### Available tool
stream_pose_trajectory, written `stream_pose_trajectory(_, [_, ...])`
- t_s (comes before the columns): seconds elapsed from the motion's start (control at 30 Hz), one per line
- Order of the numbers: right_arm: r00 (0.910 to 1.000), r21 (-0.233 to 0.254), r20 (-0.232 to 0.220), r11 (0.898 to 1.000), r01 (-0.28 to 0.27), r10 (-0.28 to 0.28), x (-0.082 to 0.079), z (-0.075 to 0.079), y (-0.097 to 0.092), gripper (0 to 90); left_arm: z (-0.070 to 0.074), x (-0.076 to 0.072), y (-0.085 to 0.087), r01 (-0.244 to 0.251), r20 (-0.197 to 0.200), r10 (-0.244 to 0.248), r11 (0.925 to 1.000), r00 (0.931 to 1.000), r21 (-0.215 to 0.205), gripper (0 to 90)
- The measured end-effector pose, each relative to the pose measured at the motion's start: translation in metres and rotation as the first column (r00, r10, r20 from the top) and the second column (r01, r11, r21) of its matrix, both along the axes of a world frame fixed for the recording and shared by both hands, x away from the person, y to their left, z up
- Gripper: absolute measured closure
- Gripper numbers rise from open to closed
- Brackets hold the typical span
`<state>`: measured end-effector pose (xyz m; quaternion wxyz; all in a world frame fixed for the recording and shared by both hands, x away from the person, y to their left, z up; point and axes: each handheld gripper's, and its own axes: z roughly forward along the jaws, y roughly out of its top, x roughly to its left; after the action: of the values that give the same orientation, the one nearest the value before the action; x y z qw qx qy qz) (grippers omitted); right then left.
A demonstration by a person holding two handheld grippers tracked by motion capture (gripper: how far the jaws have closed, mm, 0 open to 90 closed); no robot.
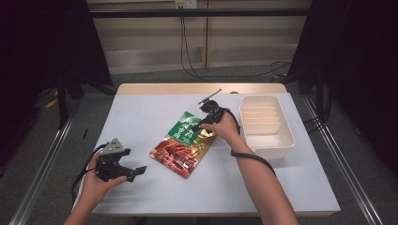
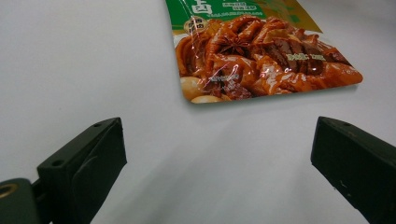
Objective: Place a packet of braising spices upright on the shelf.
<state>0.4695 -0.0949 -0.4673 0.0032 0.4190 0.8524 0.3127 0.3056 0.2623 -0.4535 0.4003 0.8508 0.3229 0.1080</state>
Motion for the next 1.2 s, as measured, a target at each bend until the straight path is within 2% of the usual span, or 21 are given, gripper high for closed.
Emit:
stream_pose_trajectory(0.13, [0.9999, 0.007, -0.014, 1.000, 0.002, -0.002, 0.000, 0.002, 0.000, 22.6, 0.000, -0.001, 0.000, -0.007, -0.003, 0.007, 1.0000, 1.0000, -0.003, 3.3])
stream_pose_trajectory(0.23, [0.9999, 0.006, -0.015, 1.000, -0.004, 0.004, -0.001, 0.006, -0.001, 27.4, 0.000, -0.001, 0.000, -0.008, -0.003, 0.008, 0.9999, 1.0000, -0.008, 3.4])
stream_pose_trajectory(0.47, [0.9965, 0.043, -0.084, 0.999, 0.001, 0.003, -0.003, 0.022, -0.001, 40.9, 0.001, -0.001, -0.001, -0.006, 0.003, 0.006, 1.0000, 1.0000, 0.003, 3.5])
stream_pose_trajectory(0.63, [0.9949, -0.003, -0.092, 0.999, -0.042, 0.042, -0.004, 0.025, 0.007, 48.5, 0.001, -0.001, -0.001, -0.005, 0.005, 0.005, 1.0000, 1.0000, -0.002, 3.5])
stream_pose_trajectory(0.77, [0.9924, -0.038, -0.109, 0.997, -0.061, 0.056, -0.002, 0.024, 0.013, 58.3, 0.001, -0.001, -0.001, -0.003, 0.005, 0.003, 1.0000, 1.0000, 0.006, 3.5])
stream_pose_trajectory(0.83, [0.9912, -0.070, -0.117, 0.995, -0.071, 0.062, -0.002, 0.024, 0.016, 65.6, 0.001, -0.001, -0.001, -0.004, 0.006, 0.004, 1.0000, 1.0000, 0.006, 3.5])
stream_pose_trajectory(1.0, [0.9894, -0.113, -0.123, 0.990, -0.090, 0.076, -0.001, 0.028, 0.018, 86.7, 0.001, -0.001, 0.000, -0.015, 0.006, 0.015, 0.9999, 0.9999, 0.000, 3.5])
stream_pose_trajectory(1.2, [0.9850, -0.133, -0.152, 0.986, -0.101, 0.081, -0.003, 0.041, 0.016, 90.0, 0.003, -0.001, 0.002, -0.027, 0.013, 0.027, 0.9996, 0.9996, -0.011, 3.5])
